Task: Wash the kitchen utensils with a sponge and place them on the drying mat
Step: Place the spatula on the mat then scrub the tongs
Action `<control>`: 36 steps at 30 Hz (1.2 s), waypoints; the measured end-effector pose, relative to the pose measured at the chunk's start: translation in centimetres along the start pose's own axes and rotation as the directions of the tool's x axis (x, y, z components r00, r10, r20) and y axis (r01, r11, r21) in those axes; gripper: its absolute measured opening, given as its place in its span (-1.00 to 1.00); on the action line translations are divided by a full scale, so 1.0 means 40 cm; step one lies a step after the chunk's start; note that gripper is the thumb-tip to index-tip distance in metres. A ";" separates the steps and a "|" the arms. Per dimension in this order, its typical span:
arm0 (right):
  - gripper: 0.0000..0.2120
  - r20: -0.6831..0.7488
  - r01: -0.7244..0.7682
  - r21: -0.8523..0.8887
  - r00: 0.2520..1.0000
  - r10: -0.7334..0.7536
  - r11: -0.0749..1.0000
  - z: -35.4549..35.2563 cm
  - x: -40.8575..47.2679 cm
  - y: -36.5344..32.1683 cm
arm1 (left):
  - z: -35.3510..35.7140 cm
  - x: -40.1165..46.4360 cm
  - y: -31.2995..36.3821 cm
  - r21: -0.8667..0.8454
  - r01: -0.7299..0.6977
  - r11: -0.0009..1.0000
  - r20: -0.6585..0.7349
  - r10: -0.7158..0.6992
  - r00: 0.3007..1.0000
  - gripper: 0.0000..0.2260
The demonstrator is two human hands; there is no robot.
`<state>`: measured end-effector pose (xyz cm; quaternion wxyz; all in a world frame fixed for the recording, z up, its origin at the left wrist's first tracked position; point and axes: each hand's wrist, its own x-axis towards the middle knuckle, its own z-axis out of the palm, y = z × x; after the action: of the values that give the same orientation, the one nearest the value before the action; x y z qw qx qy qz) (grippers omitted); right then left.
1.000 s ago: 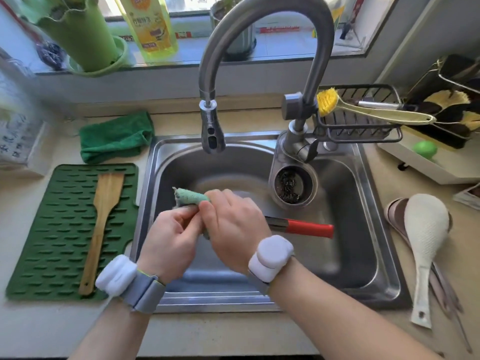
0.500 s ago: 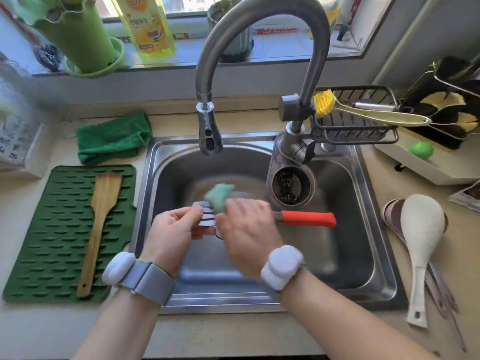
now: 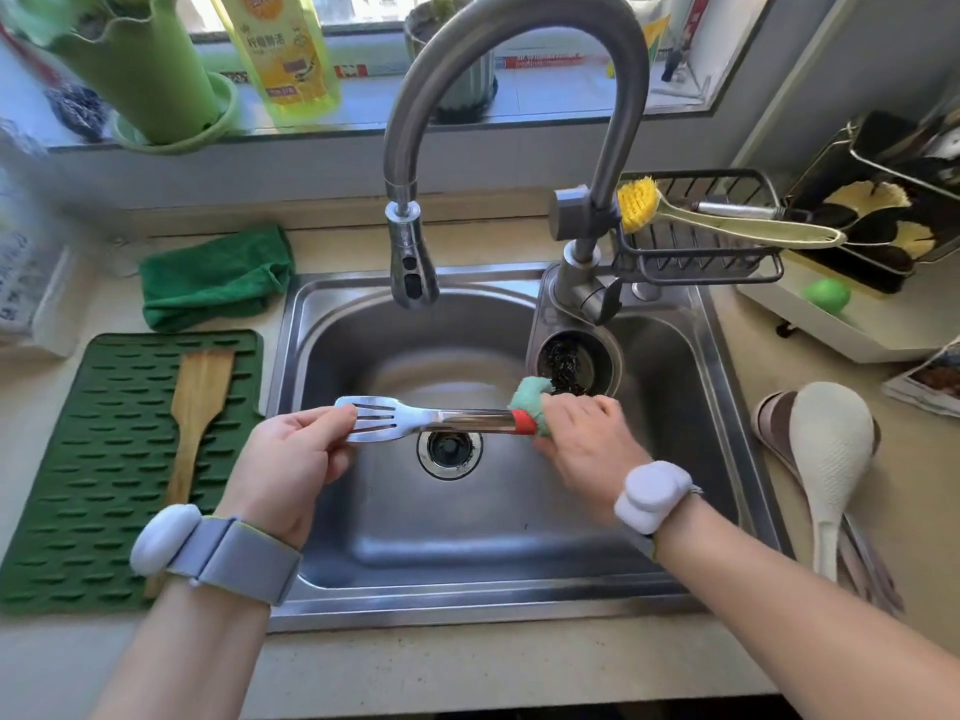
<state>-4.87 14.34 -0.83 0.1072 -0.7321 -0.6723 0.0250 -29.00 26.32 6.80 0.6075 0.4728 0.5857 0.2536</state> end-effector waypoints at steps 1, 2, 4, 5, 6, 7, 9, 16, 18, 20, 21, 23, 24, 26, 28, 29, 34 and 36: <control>-0.73 -0.039 0.040 0.037 0.999 -0.038 0.999 0.001 0.014 -0.033 | 0.007 0.004 -0.002 0.005 0.004 1.000 -0.003 -0.004 1.000 -0.78; -0.77 -0.067 0.111 0.075 0.992 -0.106 0.991 -0.001 0.032 -0.074 | 0.017 0.005 -0.007 0.032 0.002 0.999 0.002 -0.002 1.000 -0.78; -0.73 -0.102 0.218 0.123 0.973 -0.206 0.968 -0.012 0.068 -0.167 | 0.042 -0.003 -0.018 0.094 -0.015 0.995 0.042 0.012 0.999 -0.78; -0.65 -0.097 0.229 0.145 0.971 -0.217 0.963 -0.027 0.083 -0.202 | 0.052 -0.009 -0.022 0.098 -0.022 0.995 0.059 0.016 0.998 -0.80; -0.55 -0.073 0.213 0.164 0.976 -0.203 0.963 -0.041 0.095 -0.220 | 0.055 -0.012 -0.022 0.086 -0.029 0.996 0.070 0.023 0.997 -0.80; -0.46 -0.036 0.182 0.162 0.983 -0.178 0.970 -0.052 0.099 -0.221 | 0.051 -0.013 -0.021 0.072 -0.041 0.997 0.074 0.036 0.997 -0.80; -0.36 0.061 0.099 0.134 0.992 -0.108 0.986 -0.068 0.080 -0.179 | 0.023 -0.008 -0.013 0.068 -0.094 0.993 0.065 0.090 0.994 -0.78; -0.24 0.198 -0.254 0.192 0.956 0.216 0.948 -0.052 -0.034 0.016 | -0.037 0.006 0.001 0.211 -0.258 0.943 0.089 0.244 0.966 -0.79; -0.33 0.189 -0.190 0.269 0.972 0.142 0.944 -0.056 -0.008 -0.051 | -0.006 -0.002 0.006 0.310 -0.325 0.893 0.152 0.291 0.944 -0.76; -0.53 0.175 -0.043 0.354 0.984 -0.021 0.934 -0.067 0.013 -0.113 | 0.024 -0.013 0.019 0.414 -0.419 0.808 0.229 0.353 0.907 -0.76; -0.64 0.211 -0.014 0.416 0.974 -0.081 0.909 -0.078 0.023 -0.126 | 0.033 -0.019 0.027 0.440 -0.468 0.767 0.281 0.377 0.882 -0.79; -0.74 0.317 -0.041 0.490 0.939 -0.134 0.871 -0.093 0.040 -0.106 | 0.044 -0.028 0.039 0.466 -0.544 0.698 0.370 0.404 0.837 -0.83; -0.72 0.332 -0.044 0.457 0.935 -0.124 0.889 -0.093 0.045 -0.088 | 0.046 -0.025 0.038 0.477 -0.554 0.682 0.379 0.410 0.830 -0.84; -0.71 0.234 0.018 0.317 0.967 -0.097 0.948 -0.094 0.043 -0.073 | 0.055 -0.033 0.031 0.472 -0.504 0.723 0.310 0.399 0.863 -0.85; -0.73 0.054 0.083 0.164 0.994 -0.093 0.983 -0.087 0.039 -0.065 | 0.071 -0.049 0.020 0.327 -0.273 0.905 0.173 0.226 0.959 -0.69; -0.77 -0.010 0.084 0.106 0.996 -0.083 0.991 -0.088 0.035 -0.064 | 0.081 -0.056 0.017 0.193 -0.052 0.980 0.140 0.025 0.990 -0.58; -0.70 -0.205 0.202 -0.042 0.957 -0.207 0.978 -0.063 0.013 -0.079 | 0.113 -0.073 0.020 -0.044 0.361 0.931 0.226 -0.343 0.912 -0.53; -0.76 -0.146 0.215 -0.025 0.965 -0.216 0.976 -0.058 0.000 -0.087 | 0.113 -0.074 0.015 -0.065 0.320 0.945 0.190 -0.303 0.934 -0.71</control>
<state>-7.87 14.30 2.11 0.1554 -0.6551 -0.7381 -0.0442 -25.09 22.76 8.13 0.7116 0.3652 0.5839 0.1385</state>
